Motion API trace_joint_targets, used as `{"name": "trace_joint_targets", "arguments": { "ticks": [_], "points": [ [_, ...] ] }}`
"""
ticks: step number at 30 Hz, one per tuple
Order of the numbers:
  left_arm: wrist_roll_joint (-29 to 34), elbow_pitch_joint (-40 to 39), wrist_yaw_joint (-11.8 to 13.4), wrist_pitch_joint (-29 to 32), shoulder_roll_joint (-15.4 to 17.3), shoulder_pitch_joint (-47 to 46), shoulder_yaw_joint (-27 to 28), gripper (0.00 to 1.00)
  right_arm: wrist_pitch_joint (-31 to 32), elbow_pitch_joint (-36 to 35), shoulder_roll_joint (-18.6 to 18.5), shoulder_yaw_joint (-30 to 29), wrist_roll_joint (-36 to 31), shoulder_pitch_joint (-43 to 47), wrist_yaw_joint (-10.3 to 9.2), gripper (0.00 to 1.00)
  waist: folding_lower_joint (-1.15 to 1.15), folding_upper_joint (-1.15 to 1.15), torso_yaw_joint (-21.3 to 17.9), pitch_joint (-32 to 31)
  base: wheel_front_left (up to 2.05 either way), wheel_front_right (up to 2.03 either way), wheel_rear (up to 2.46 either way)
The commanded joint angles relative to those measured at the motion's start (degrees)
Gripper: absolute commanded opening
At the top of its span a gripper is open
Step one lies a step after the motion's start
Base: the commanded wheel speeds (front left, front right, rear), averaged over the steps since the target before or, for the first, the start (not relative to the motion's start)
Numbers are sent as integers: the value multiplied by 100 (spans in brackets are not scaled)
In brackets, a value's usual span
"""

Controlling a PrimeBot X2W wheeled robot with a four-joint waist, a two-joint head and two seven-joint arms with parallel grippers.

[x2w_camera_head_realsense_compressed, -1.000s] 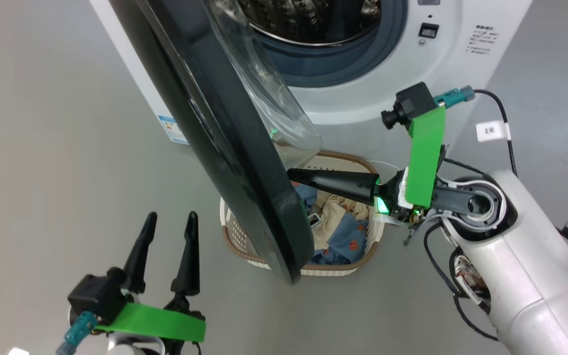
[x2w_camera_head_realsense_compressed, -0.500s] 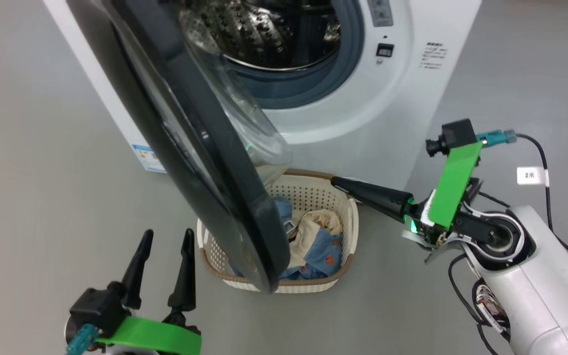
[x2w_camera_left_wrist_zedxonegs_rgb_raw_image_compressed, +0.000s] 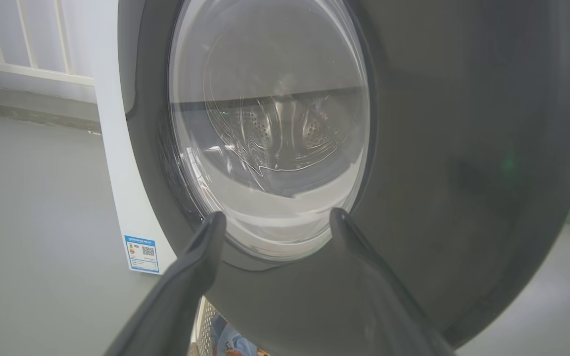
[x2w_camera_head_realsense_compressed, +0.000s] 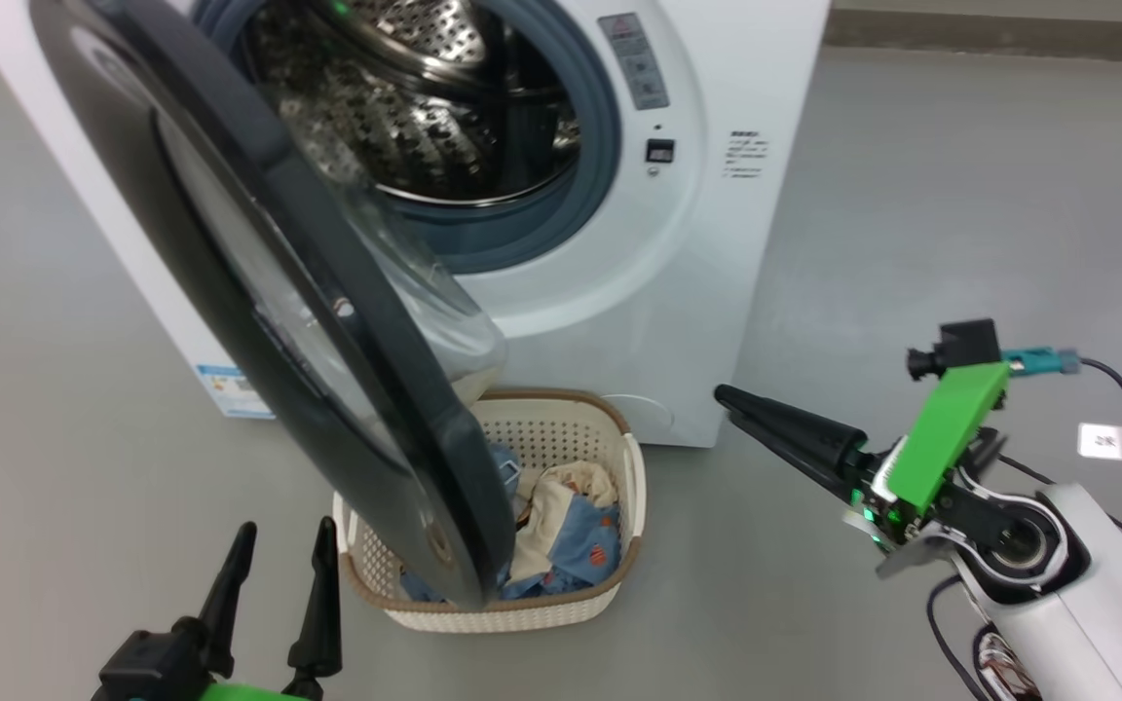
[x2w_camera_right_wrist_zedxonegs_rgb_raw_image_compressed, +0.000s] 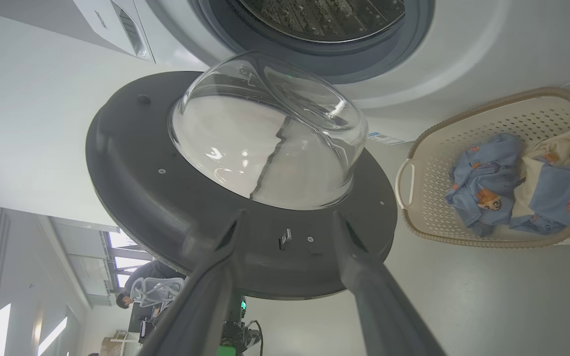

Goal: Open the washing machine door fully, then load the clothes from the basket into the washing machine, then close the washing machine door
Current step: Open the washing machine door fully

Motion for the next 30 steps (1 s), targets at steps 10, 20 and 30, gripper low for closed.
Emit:
{"name": "trace_joint_targets", "arguments": {
  "ticks": [10,20,30],
  "points": [
    [93,-151,4,-36,119,62,317,100,-1101,-237,-463,191,-616,447,34,100,0,0,-355,-161,0,0,0],
    [105,-135,4,-36,107,66,346,100,-2822,-151,-946,1051,-1265,622,34,100,0,0,-418,-145,0,0,0],
    [99,-112,4,-36,107,61,368,100,-4763,329,-1430,2053,-1703,518,34,100,0,0,-356,-184,0,0,0]
  ]
}}
